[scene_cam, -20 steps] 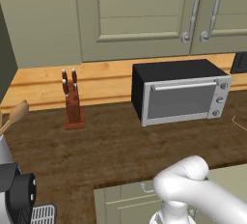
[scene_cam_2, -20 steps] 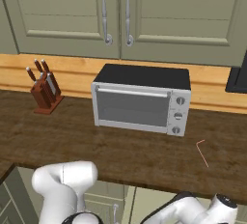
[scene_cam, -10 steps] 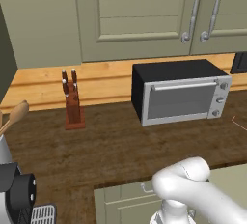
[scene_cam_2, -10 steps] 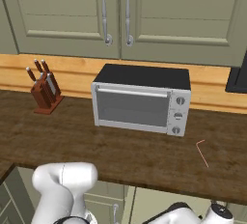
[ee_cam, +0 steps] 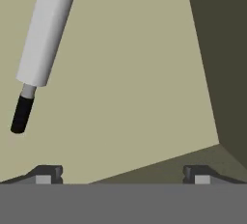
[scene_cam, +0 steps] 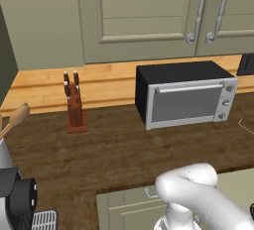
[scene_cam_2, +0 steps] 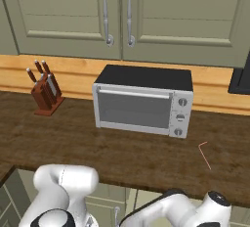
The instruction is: Pick the rolling pin from the drawer and place it on the counter.
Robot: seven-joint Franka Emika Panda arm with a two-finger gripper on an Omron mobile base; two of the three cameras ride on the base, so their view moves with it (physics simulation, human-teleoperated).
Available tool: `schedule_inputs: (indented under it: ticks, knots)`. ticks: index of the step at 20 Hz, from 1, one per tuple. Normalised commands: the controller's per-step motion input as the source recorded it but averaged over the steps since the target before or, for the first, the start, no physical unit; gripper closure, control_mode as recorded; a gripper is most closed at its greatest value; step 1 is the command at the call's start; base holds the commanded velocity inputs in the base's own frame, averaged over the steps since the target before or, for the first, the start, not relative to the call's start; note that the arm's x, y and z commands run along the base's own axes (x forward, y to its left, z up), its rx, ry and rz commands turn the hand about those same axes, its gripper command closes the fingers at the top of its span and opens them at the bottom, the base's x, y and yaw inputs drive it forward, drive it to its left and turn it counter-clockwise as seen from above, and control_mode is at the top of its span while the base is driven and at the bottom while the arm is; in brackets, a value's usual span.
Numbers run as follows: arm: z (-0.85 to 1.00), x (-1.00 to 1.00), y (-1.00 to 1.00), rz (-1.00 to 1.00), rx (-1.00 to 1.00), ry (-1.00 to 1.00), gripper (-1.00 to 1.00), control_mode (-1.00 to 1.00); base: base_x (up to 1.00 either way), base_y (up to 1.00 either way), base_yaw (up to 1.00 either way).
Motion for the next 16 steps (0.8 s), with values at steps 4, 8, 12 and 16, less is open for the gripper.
schedule_inputs:
  ticks: [4, 8, 12, 16]
  knots:
    - [0.01, 0.28, 0.59, -0.01, 0.13, -0.10, -1.00, -1.00, 0.00, 0.00, 0.00]
    - [0.06, 0.40, 0.54, -0.01, 0.03, -0.12, -1.00, -1.00, 0.00, 0.00, 0.00]
    - [-0.01, 0.45, 0.04, -0.03, 0.00, -0.01, -1.00, -1.00, 0.00, 0.00, 0.00]
    - [-0.21, 0.42, 0.00, 0.00, -0.01, -0.01, -1.00, -1.00, 0.00, 0.00, 0.00]
